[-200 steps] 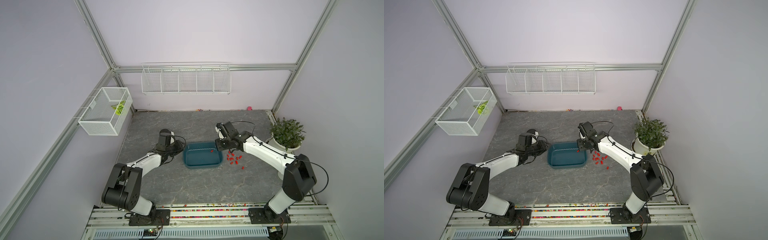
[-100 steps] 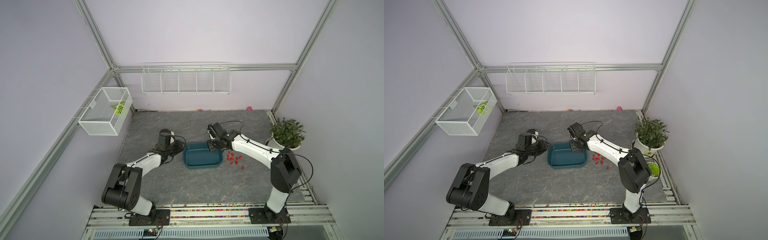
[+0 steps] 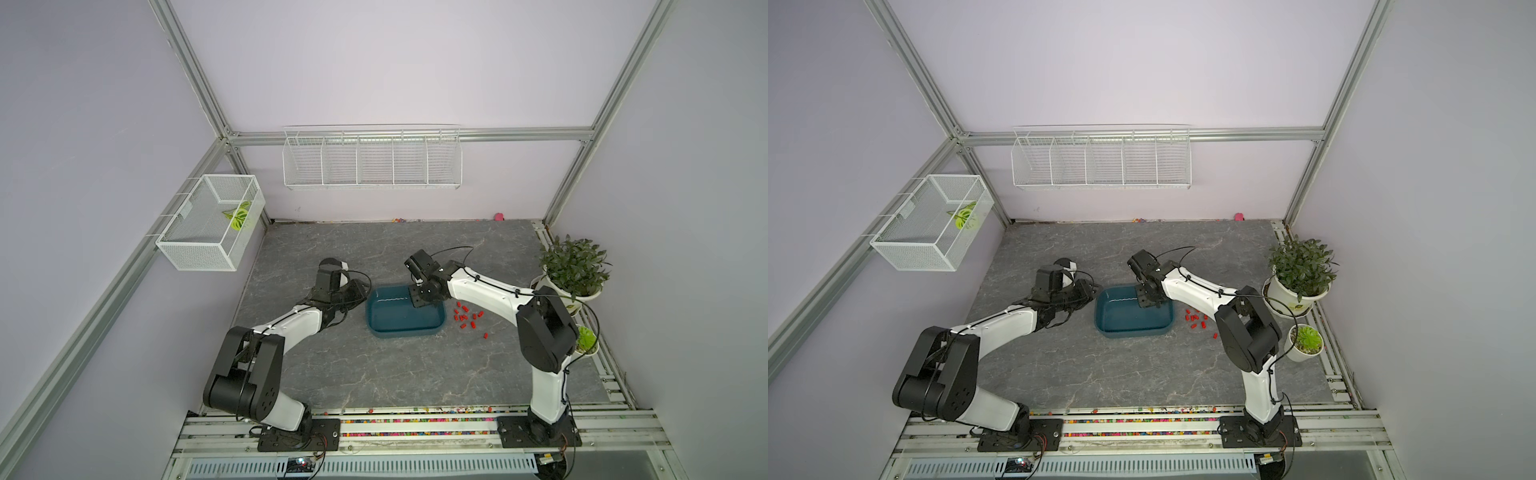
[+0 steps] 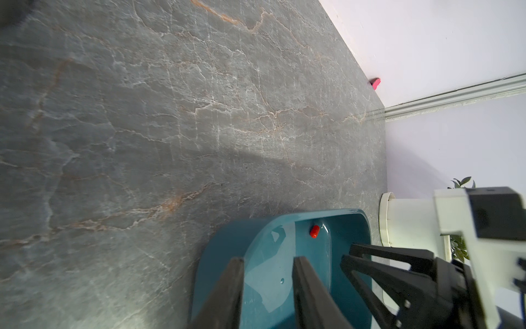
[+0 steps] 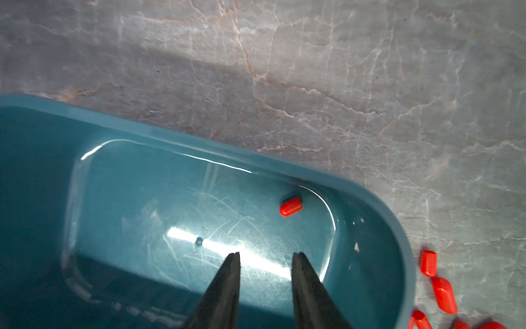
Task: Take the screw protection sleeves out of the storage box
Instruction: Pick up the screw protection sleeve from the storage box.
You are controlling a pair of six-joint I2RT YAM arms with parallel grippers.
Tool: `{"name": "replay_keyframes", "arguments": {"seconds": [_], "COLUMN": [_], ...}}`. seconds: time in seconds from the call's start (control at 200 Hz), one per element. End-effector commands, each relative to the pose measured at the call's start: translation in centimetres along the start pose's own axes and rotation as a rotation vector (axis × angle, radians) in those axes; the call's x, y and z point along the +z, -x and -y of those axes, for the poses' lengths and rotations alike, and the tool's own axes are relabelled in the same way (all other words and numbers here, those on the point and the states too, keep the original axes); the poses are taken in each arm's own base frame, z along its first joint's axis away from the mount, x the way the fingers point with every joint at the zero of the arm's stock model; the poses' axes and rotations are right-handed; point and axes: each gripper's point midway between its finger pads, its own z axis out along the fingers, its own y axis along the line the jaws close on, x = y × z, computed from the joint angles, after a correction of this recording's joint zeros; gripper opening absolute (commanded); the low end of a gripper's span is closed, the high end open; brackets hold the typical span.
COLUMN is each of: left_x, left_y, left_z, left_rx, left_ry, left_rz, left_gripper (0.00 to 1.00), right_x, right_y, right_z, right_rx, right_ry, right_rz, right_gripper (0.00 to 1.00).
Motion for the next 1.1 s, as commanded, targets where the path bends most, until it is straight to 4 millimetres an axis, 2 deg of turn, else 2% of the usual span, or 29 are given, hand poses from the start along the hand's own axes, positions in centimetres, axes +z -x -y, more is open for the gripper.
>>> {"name": "replay_keyframes", "arguments": {"seconds": [0.0, 0.205, 0.435, 0.59, 1.095], "left_x": [-0.4, -0.4, -0.3, -0.4, -0.5], "left_y": [0.0, 0.1, 0.1, 0.1, 0.1], "left_z": [0.2, 0.2, 0.2, 0.2, 0.4], "left_rx": [0.015, 0.014, 0.016, 0.015, 0.021], "left_ry": [-0.015, -0.013, -0.013, -0.014, -0.021], "left_rz": [0.007, 0.009, 0.009, 0.009, 0.012], "left_gripper": [0.36, 0.36, 0.36, 0.36, 0.36], "right_x": [0.3, 1.6, 2.2, 3.2, 5.4], "right_y": [-0.3, -0.9, -1.1, -1.4, -1.4], "right_z": [-0.1, 0.7, 1.6, 2.4, 2.2], "right_rx": [0.016, 0.050, 0.098, 0.161, 0.193], "right_ry": [-0.014, -0.056, -0.080, -0.053, -0.033], "right_rz": [-0.022, -0.064, -0.076, -0.092, -0.120], "right_gripper": [0.35, 0.34, 0.34, 0.33, 0.33]}}
